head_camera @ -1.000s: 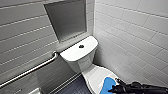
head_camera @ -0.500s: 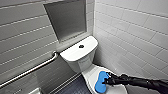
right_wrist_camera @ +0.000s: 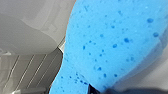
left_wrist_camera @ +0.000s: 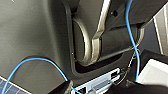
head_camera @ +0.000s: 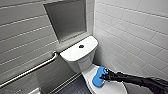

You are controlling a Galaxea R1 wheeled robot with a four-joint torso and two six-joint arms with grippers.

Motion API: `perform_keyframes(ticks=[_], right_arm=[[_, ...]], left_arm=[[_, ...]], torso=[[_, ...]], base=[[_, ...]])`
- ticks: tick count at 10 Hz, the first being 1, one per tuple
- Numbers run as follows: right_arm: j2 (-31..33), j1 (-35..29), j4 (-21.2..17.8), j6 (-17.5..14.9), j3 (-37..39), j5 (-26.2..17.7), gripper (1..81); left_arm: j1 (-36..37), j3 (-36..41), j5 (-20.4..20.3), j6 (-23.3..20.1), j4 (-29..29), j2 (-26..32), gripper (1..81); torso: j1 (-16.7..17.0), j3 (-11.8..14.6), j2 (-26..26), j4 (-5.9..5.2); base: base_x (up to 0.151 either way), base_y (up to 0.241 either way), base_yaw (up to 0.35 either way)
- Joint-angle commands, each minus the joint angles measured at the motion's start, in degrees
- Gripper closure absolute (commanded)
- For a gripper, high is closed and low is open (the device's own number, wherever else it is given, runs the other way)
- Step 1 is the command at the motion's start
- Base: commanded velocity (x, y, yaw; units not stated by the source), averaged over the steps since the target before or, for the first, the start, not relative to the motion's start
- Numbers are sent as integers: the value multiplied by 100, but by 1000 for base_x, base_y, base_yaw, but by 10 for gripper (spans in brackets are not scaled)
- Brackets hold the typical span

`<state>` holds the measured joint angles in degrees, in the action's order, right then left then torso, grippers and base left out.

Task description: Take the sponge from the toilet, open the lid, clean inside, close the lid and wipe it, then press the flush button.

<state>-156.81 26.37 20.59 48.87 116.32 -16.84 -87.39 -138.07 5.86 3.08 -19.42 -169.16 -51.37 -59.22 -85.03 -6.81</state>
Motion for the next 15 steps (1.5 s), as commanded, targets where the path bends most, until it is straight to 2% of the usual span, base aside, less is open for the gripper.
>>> perform_keyframes(ticks=[1,3,7,10,15], right_arm=[[-652,-515,-11,25,942,505,811],[-759,-154,-37,79,1401,866,811],[383,260,-11,254,-48,831,811],[919,444,-11,368,-585,805,811],[1895,1155,-11,386,-1306,875,811]], left_arm=[[-160,61,451,-10,44,39,10],[-169,61,451,-1,44,22,10],[-169,61,460,-10,26,4,10],[-169,70,486,-27,26,-5,10],[-169,87,503,-27,17,-31,10]], torso=[[0,0,0,0],[0,0,0,0],[0,0,0,0],[0,0,0,0],[0,0,0,0]], base=[[0,0,0],[0,0,0],[0,0,0],[0,0,0],[0,0,0]])
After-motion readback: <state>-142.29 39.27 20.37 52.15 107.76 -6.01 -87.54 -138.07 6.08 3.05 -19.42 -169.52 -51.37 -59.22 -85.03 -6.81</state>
